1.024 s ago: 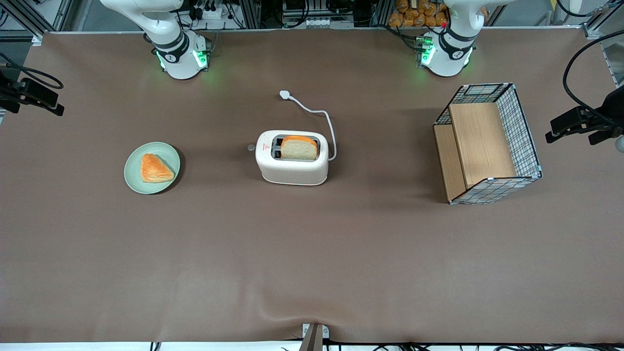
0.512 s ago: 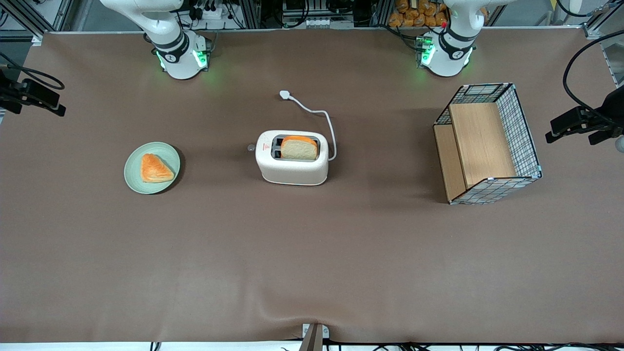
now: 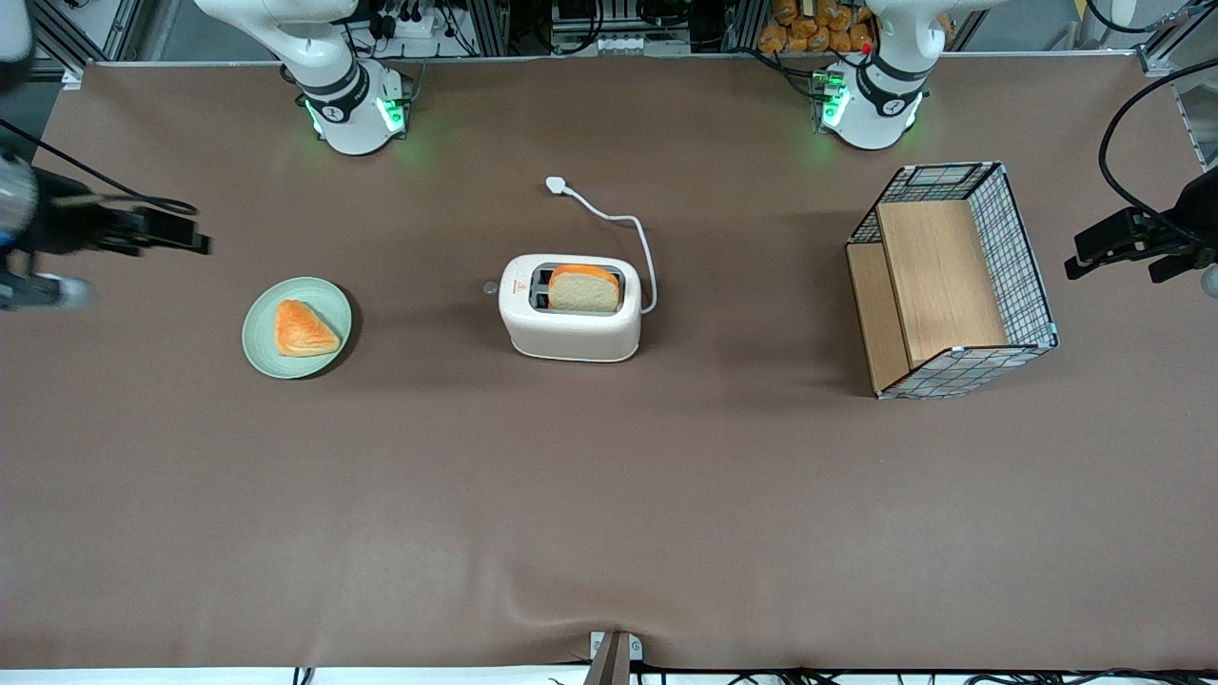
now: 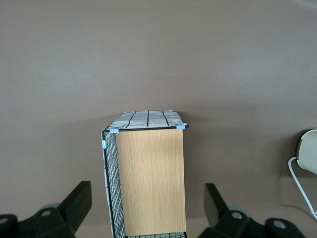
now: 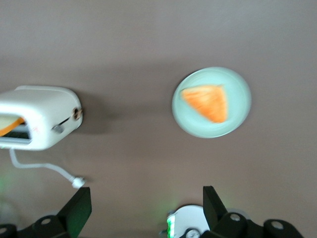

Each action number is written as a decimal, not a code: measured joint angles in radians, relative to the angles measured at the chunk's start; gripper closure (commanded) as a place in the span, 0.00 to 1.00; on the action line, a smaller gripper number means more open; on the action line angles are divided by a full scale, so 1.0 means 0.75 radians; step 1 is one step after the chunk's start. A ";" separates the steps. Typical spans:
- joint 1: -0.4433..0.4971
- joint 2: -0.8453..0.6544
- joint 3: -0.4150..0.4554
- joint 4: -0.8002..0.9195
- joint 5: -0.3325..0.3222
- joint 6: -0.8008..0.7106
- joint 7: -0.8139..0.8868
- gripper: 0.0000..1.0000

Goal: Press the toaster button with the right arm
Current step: 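Move the right gripper over the plate toward the toaster's side lever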

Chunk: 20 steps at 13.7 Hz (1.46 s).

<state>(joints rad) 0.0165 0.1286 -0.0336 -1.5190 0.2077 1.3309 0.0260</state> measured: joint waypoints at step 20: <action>0.443 0.174 0.005 -0.488 0.402 0.546 0.109 1.00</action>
<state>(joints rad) 0.3486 0.2595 -0.0297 -1.8850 0.5094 1.7405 0.1074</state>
